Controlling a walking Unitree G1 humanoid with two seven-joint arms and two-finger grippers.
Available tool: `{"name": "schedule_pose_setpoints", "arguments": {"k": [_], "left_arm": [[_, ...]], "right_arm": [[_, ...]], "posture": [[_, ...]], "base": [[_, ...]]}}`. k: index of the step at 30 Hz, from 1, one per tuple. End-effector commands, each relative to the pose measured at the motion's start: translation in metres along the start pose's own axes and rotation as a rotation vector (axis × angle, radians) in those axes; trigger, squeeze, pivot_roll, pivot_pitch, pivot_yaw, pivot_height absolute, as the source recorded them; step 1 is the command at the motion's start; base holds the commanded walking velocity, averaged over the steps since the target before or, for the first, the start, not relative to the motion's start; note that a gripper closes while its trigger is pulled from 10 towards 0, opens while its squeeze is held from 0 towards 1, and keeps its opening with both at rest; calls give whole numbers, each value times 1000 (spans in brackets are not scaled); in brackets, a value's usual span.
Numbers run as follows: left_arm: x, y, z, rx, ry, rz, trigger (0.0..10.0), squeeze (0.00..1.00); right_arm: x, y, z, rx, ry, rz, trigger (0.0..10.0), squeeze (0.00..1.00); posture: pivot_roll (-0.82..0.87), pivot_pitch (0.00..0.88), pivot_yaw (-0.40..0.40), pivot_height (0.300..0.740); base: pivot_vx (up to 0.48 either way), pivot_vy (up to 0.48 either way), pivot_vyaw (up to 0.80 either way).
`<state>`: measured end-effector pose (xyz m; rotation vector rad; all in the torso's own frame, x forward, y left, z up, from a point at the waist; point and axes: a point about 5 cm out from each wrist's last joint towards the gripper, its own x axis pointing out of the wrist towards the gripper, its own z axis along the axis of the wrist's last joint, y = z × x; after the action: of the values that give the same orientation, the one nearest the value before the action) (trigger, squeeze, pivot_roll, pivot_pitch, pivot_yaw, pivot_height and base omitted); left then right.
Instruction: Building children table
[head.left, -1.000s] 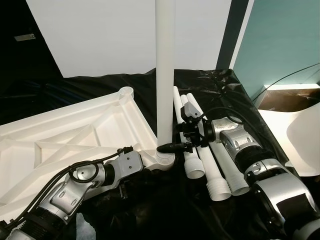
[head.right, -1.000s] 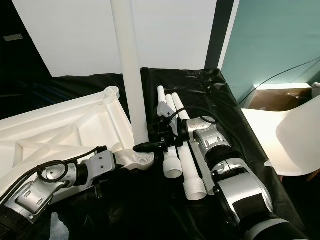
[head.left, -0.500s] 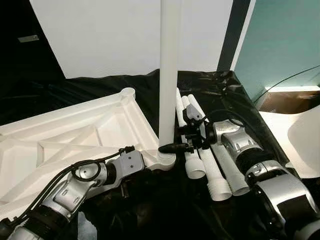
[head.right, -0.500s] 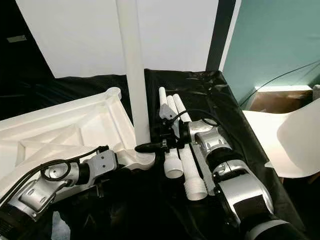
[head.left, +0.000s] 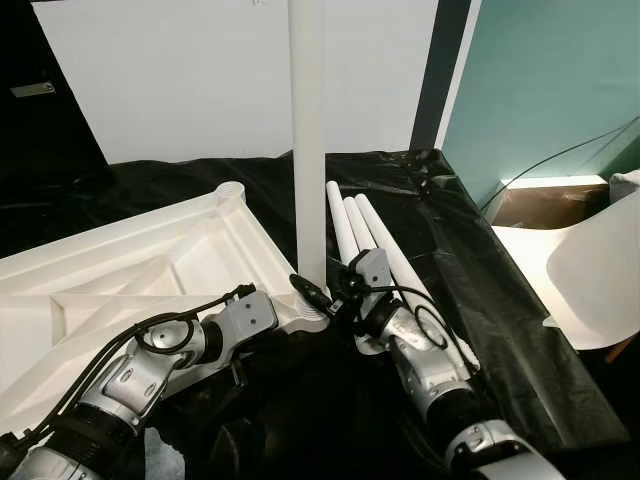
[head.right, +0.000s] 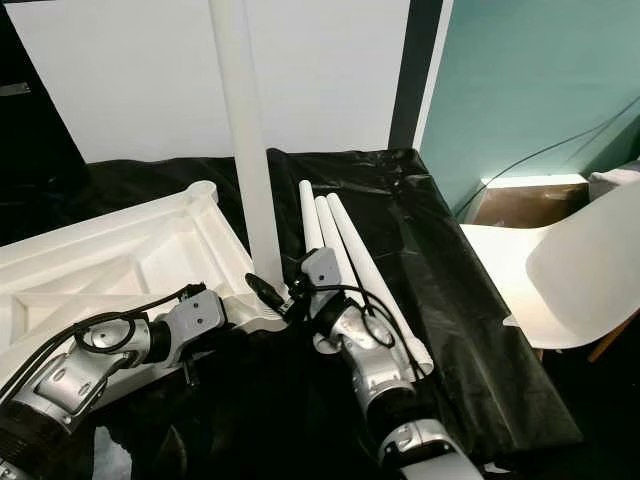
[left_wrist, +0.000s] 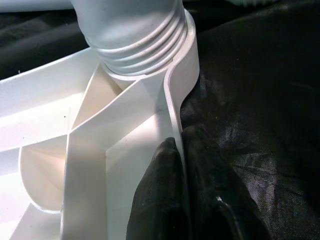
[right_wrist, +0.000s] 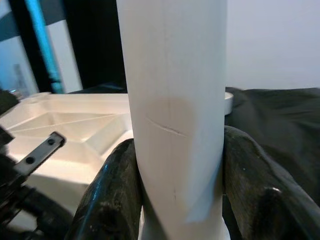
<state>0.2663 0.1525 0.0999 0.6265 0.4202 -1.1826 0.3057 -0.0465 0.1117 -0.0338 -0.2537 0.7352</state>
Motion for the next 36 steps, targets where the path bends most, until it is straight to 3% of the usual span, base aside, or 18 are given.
{"name": "schedule_pose_setpoints", "arguments": {"k": [1, 4, 5, 7, 8, 13, 14, 15, 19, 20, 21, 24, 36], "left_arm": [[21, -50, -16, -20, 48, -320, 10000, 0], [21, -49, -16, -20, 49, -321, 10000, 0], [22, -49, -16, -20, 50, -320, 10000, 0], [22, -49, -16, -20, 50, -320, 10000, 0], [22, -48, -17, -20, 51, -319, 10000, 0], [21, -48, -18, -21, 54, -319, 10000, 0], [21, -48, -18, -20, 56, -319, 10000, 0], [21, -48, -18, -20, 57, -319, 10000, 0], [22, -48, -18, -19, 57, -319, 10000, 0], [23, -48, -18, -20, 55, -320, 10000, 0], [23, -49, -17, -20, 53, -321, 10000, 0], [24, -49, -17, -21, 52, -323, 10000, 0], [24, -49, -17, -21, 52, -323, 10000, 0]], "right_arm": [[-14, -45, 6, -42, 12, -308, 0, 0], [-13, -42, 6, -50, 18, -300, 0, 0], [-11, -38, 6, -56, 18, -280, 10000, 0], [-11, -38, 6, -56, 18, -280, 10000, 0], [-8, -34, 7, -49, 12, -245, 10000, 1000], [-1, -27, 8, -29, 24, -130, 10000, 1000], [3, -24, 9, -20, 38, -60, 10000, 816], [5, -24, 10, -16, 55, 4, 10000, 0], [6, -26, 12, -18, 77, 72, 10000, 0], [6, -33, 17, -24, 117, 217, 10000, 0], [5, -35, 19, -25, 137, 278, 10000, 0], [3, -37, 21, -31, 169, 360, 10000, 0], [3, -37, 21, -31, 169, 360, 10000, 0]], "posture": [[96, 0, -4, 740], [97, 0, -2, 740], [98, 0, -3, 740], [98, 0, -3, 740], [98, 0, -3, 740], [95, 0, -3, 740], [94, 0, -3, 740], [94, 0, -6, 740], [92, 0, -7, 740], [89, 0, -10, 740], [89, 0, -10, 740], [84, 0, -9, 740], [84, 0, -9, 740]], "base": [[0, 0, 0], [0, 0, 0], [0, 0, 0], [0, 0, 0], [0, 0, 0], [0, 0, 0], [0, 0, 0], [0, 0, 0], [0, 0, 0], [0, 0, 0], [0, 0, 0], [0, 0, 0], [0, 0, 0]]}}
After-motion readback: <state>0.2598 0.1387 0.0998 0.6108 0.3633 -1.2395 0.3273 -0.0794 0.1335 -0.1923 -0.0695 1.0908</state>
